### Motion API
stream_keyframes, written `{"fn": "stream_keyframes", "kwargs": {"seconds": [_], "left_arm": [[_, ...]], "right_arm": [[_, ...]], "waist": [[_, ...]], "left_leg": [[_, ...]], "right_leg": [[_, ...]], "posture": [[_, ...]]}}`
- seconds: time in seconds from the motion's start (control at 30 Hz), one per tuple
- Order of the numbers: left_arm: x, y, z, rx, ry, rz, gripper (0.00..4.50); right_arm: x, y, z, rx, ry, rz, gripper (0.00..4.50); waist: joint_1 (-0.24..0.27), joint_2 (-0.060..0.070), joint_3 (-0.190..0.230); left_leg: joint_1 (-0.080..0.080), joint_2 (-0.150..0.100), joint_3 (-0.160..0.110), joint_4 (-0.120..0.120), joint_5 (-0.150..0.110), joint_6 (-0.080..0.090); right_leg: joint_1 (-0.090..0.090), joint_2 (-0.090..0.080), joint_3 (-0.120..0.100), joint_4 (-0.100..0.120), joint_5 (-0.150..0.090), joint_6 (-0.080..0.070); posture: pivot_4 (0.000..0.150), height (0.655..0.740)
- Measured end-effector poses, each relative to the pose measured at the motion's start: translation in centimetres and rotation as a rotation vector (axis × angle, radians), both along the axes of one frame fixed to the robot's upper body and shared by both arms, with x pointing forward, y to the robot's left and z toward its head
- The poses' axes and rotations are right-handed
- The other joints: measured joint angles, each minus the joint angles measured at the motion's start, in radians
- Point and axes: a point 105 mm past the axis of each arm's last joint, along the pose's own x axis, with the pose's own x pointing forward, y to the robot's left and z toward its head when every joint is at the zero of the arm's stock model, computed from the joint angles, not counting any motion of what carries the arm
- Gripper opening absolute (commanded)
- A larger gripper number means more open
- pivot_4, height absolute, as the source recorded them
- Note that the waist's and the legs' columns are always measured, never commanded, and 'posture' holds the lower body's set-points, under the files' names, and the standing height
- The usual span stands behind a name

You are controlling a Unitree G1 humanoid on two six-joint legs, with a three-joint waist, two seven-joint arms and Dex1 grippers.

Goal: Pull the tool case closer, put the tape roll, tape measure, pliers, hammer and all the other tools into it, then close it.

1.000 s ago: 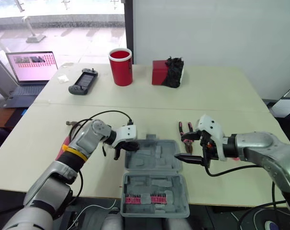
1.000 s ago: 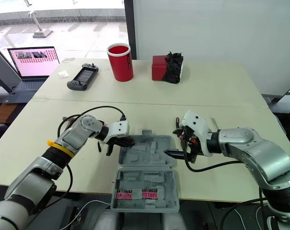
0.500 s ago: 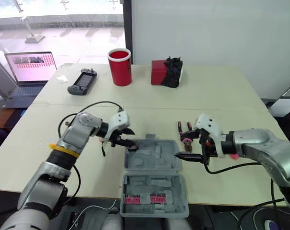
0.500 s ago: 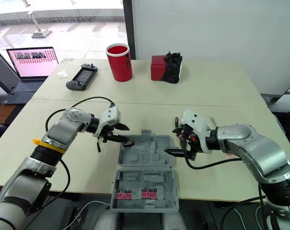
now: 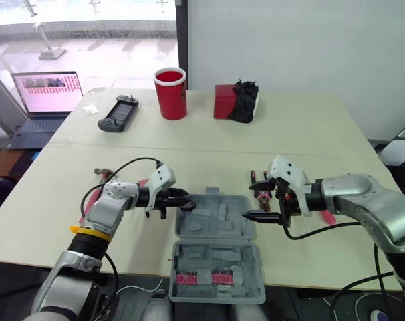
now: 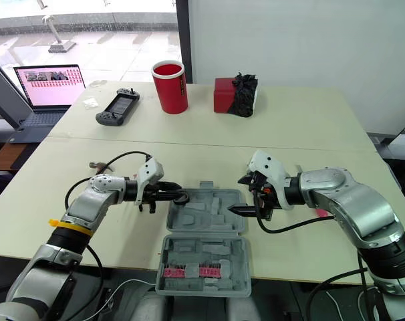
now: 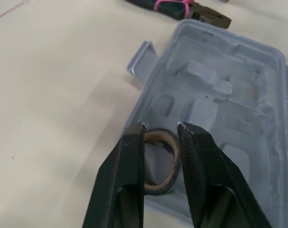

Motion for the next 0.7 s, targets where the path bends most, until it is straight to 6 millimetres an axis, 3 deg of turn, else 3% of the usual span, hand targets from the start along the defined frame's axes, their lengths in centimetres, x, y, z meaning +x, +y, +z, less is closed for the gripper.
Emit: {"fn": "stream_keyframes", "kwargs": {"seconds": [0.37,0.57,0.7], "left_arm": [[0.5,-0.6,-3.4,0.032,0.013,-0.008,1.17],[0.5,-0.6,-3.2,0.026,-0.008,-0.013,1.17],[0.6,-0.7,-2.5,-0.002,0.052,0.017,1.17]], "right_arm": [[0.1,0.0,0.0,-0.002,-0.005,-0.011,4.5],[0.2,-0.1,0.1,0.006,-0.033,-0.011,4.5],[1.8,-0.5,1.9,0.135,-0.132,-0.05,4.5]], "waist": [[-0.003,0.001,-0.001],[-0.003,0.001,-0.001],[-0.005,0.0,-0.001]], "left_leg": [[0.003,0.0,0.0,0.0,0.0,0.0],[0.003,0.0,0.0,0.0,0.0,0.0],[0.002,0.0,0.0,0.0,0.0,0.0]], "right_leg": [[0.003,0.0,0.0,0.0,0.0,0.0],[0.004,0.0,0.0,0.0,0.0,0.0],[0.003,0.0,0.0,0.0,0.0,0.0]], "posture": [[0.15,0.74],[0.15,0.74],[0.15,0.74]]}}
